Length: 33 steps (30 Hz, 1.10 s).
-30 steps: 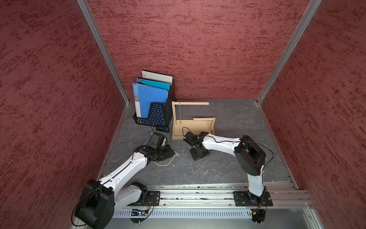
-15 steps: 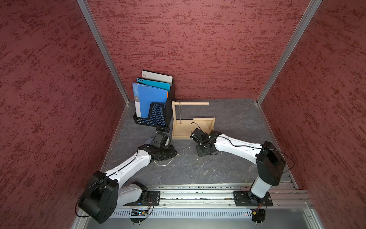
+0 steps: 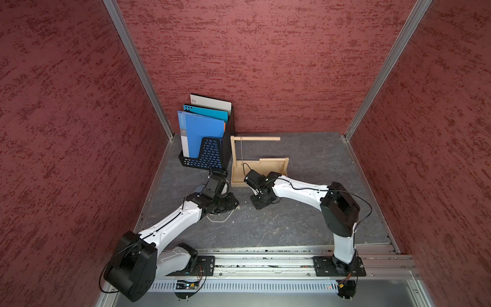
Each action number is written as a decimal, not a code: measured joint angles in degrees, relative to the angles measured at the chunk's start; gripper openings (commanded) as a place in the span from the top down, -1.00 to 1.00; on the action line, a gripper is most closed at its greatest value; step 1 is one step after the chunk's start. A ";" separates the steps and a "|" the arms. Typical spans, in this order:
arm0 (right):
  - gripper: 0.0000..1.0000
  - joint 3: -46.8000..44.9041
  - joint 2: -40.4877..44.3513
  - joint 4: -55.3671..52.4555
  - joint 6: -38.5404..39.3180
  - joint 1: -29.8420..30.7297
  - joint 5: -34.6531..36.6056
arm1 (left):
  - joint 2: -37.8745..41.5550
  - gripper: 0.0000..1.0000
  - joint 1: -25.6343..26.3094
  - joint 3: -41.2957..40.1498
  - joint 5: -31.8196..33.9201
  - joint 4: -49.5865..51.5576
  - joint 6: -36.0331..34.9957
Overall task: Hang the necklace on the jewelry display stand
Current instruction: Pick up the necklace from the center of the board.
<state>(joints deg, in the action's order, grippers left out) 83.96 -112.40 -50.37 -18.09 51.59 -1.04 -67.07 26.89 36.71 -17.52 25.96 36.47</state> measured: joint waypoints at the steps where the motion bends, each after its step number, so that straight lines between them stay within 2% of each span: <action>1: 0.52 0.24 -0.52 0.07 0.37 0.07 -0.33 | 0.00 0.37 -0.11 0.00 0.00 0.02 -0.09; 16: 0.62 1.16 -5.49 -0.20 2.03 0.09 -0.20 | 0.00 0.37 -0.33 -0.02 0.02 0.15 -0.33; 17: 0.66 1.29 -5.57 -0.22 1.99 0.09 -0.02 | 0.00 0.37 -0.33 0.00 0.02 0.15 -0.35; 20: 0.98 1.90 -6.05 -0.55 1.75 0.07 0.74 | 0.00 0.37 -0.35 0.00 0.02 0.17 -0.37; 21: 1.00 2.21 -6.12 -0.76 1.75 0.07 0.87 | 0.00 0.37 -0.37 0.00 0.04 0.17 -0.37; 28: 1.00 2.32 -5.40 -0.81 1.36 0.07 3.67 | 0.00 0.37 -0.48 0.00 0.28 0.22 -0.76; 33: 1.00 2.34 0.20 -0.92 0.94 0.02 6.29 | 0.00 0.37 -0.48 0.00 0.72 0.22 -1.05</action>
<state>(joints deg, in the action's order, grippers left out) 86.30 -112.20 -51.29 -17.15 51.62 5.26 -67.07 26.41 36.71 -16.80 26.17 35.42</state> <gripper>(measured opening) 0.047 0.317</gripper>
